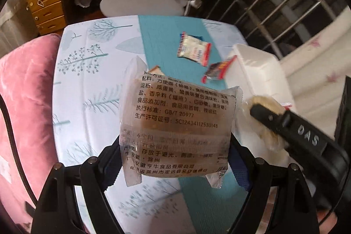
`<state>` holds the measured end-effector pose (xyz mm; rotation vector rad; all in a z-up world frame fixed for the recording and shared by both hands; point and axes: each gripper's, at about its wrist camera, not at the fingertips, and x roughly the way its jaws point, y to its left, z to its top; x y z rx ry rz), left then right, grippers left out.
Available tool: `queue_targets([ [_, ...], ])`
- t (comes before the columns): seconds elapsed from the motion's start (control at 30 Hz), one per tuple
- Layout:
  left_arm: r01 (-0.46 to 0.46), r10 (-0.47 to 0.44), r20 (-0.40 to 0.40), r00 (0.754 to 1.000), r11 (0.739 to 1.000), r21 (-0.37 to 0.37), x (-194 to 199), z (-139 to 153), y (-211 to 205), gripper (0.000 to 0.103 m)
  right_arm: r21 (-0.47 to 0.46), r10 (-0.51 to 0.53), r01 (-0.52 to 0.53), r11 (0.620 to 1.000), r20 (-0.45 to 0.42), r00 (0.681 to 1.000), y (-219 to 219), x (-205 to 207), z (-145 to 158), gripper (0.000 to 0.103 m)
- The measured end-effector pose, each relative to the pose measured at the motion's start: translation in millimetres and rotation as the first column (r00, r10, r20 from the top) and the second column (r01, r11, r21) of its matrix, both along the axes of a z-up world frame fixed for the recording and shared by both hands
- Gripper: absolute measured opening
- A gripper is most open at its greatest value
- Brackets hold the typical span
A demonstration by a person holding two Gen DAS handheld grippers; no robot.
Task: Organize snacks
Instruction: 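Carry the bread bag with the left tool while the right tool carries the snack bag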
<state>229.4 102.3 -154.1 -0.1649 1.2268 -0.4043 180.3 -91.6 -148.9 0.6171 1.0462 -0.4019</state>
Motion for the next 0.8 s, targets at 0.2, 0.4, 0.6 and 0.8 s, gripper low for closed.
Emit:
queue_targets([
  [0.2,0.024,-0.022,0.039,0.999,0.998,-0.065,-36,14,2,0.083,-0.046,0.066,-0.063,0.997,0.087,0.994,-6,-27,26,0.053],
  [0.4,0.012,-0.010,0.026,1.000,0.998,-0.068,-59,19,-1,0.083,-0.085,0.116,-0.104,0.991,0.156,0.981,-26,-50,37,0.050],
  [0.6,-0.008,0.011,0.043,0.999,0.998,-0.064,-75,25,-21,0.083,-0.086,0.103,-0.090,0.992,0.156,0.982,-69,-65,30,0.049],
  [0.8,-0.054,0.055,0.009,0.998,0.997,-0.061,-84,25,-67,0.083,-0.066,0.141,-0.132,0.989,0.163,0.977,-119,-76,29,0.049],
])
